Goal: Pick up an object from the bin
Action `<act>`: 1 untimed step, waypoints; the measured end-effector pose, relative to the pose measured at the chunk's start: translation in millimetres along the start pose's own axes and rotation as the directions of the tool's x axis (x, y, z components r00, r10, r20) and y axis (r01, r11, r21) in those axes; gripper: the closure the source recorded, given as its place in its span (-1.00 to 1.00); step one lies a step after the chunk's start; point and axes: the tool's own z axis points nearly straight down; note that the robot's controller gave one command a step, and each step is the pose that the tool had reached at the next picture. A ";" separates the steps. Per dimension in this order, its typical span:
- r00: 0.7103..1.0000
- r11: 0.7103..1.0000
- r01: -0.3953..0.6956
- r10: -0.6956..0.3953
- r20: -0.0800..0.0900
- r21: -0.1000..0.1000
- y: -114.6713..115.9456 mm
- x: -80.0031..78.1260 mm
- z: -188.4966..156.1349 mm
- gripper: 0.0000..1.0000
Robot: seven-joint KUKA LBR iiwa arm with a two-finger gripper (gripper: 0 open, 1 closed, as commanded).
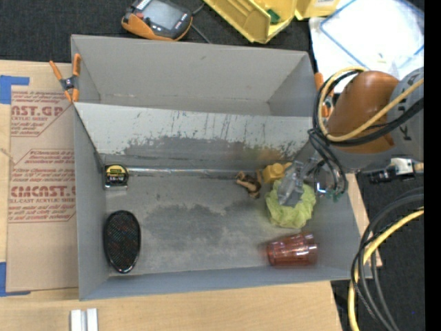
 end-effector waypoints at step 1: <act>0.991 0.991 -0.132 0.132 0.000 -0.004 41.9 -15.2 25.9 1.00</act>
Offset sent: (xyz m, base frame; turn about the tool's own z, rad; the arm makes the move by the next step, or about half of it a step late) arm -0.0010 0.0352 -0.0376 0.1982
